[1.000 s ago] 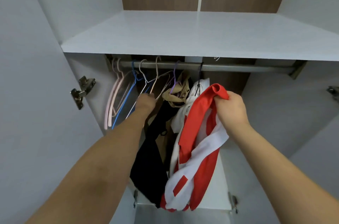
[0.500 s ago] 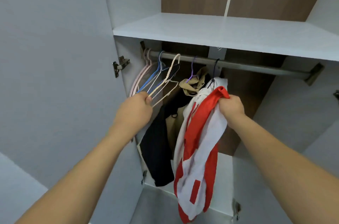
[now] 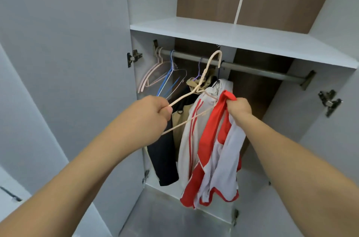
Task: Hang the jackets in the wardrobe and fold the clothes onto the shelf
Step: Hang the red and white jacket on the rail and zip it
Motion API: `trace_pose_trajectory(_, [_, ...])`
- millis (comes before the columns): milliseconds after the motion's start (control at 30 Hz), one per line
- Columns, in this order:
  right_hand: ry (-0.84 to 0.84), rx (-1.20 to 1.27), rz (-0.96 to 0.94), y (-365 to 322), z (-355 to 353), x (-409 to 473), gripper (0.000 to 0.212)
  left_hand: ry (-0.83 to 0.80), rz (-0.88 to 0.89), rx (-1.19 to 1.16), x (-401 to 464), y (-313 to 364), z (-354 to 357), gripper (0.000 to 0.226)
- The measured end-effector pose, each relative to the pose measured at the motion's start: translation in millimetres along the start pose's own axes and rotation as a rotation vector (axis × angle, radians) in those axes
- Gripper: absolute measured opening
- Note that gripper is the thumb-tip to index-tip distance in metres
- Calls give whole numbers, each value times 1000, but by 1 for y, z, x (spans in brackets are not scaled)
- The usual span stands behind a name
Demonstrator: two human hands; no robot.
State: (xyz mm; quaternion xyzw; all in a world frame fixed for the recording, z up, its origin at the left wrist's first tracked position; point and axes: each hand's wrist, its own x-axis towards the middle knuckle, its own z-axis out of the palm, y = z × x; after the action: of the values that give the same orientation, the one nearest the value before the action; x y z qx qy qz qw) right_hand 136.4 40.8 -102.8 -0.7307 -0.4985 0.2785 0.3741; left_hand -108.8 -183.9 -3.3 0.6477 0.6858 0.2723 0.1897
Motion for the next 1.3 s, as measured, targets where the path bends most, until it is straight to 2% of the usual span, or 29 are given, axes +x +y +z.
trace_pose_trajectory(233, [53, -46, -120, -7, -30, -2, 29, -9, 60, 39, -22, 8, 3, 30])
trace_pose_trajectory(367, [-54, 32, -231, -16, -37, -19, 35, -38, 110, -18, -10, 12, 19, 30])
trace_pose_trajectory(433, [-45, -10, -356, -20, -40, -37, 38, -63, 134, -86, 0, 7, 30, 30])
trace_pose_trajectory(500, [79, -108, -544, -20, -45, -56, 31, -55, 143, -199, 12, -2, 40, 32])
trace_pose_trajectory(567, [167, -91, -743, -20, -53, -73, 23, -62, 74, -400, 25, -15, 46, 36])
trace_pose_trajectory(633, [175, -52, -848, -21, -62, -85, 15, -112, 40, -593, 34, -20, 51, 40])
trace_pose_trajectory(667, [161, -52, -890, -25, -65, -91, 22, -126, 59, -633, 37, -19, 54, 42])
trace_pose_trajectory(733, [130, -46, -964, -36, -71, -102, 28, -120, 127, -625, 42, -11, 59, 41])
trace_pose_trajectory(867, [116, -205, -1054, -61, -79, -114, 15, -61, 254, -536, 43, 2, 61, 35])
trace_pose_trajectory(933, [76, -284, -1052, -66, -83, -111, 14, 34, 290, -469, 41, 3, 59, 29])
trace_pose_trajectory(967, [65, -304, -1050, -67, -84, -109, 13, 137, 321, -336, 40, 2, 59, 22])
trace_pose_trajectory(1000, [69, -313, -1043, -68, -84, -107, 12, 297, 354, -148, 40, -2, 60, 18])
trace_pose_trajectory(1067, [107, -294, -1001, -68, -83, -104, 11, 697, 409, 121, 36, -12, 64, 34])
trace_pose_trajectory(1100, [133, -271, -975, -68, -83, -102, 11, 829, 479, 115, 30, -15, 68, 31])
trace_pose_trajectory(1133, [162, -246, -951, -68, -84, -99, 11, 856, 574, 62, 25, -19, 76, 22])
trace_pose_trajectory(1200, [206, -182, -893, -66, -84, -95, 13, 641, 676, -35, 18, -29, 102, 9])
trace_pose_trajectory(1233, [219, -147, -863, -66, -84, -94, 14, 466, 552, -86, 17, -32, 116, 5])
trace_pose_trajectory(1267, [230, -117, -839, -66, -83, -93, 15, 267, 331, -163, 19, -35, 127, 6])
trace_pose_trajectory(1300, [234, -86, -818, -66, -84, -93, 15, 36, 80, -267, 25, -38, 136, 22])
